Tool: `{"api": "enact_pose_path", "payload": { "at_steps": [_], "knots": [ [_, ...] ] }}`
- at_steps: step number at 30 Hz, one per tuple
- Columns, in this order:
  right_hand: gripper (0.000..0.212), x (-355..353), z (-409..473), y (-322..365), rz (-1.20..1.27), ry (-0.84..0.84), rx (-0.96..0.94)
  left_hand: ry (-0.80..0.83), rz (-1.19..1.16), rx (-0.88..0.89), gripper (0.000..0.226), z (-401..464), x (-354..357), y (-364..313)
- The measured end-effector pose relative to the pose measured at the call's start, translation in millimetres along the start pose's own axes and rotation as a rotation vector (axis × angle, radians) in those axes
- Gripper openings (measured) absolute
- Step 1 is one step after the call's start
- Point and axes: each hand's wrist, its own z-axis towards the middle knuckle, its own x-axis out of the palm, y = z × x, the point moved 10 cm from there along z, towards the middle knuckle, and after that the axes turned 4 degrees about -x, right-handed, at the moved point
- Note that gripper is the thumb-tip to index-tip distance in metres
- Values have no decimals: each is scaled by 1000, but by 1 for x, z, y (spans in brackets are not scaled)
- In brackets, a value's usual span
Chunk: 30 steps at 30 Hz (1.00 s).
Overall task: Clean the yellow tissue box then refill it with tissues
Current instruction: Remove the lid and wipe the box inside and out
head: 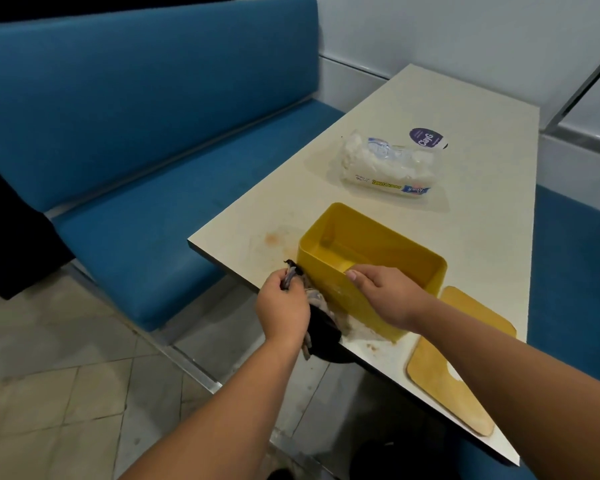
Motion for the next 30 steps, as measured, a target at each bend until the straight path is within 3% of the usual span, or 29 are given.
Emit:
{"api": "enact_pose_path", "payload": {
  "at_steps": [5,15,19,23,27,30],
  "knots": [
    [45,-2,0,11,-117,29,-7,-28,74,-66,11,9,-24,8],
    [53,-1,5,6,-28,-26,-2,-2,198,-106,20,-4,11,3],
    [53,1,8,4,-3,-10,1,91,272,-94,17,-13,24,11],
    [52,1,8,1,65,-15,8,38,224,-111,14,-12,18,10],
    [52,1,8,2,64,-25,4,126,287,-70,13,-21,29,13],
    [53,1,7,2,56,-26,3,58,229,-64,15,-12,17,6]
  ]
}}
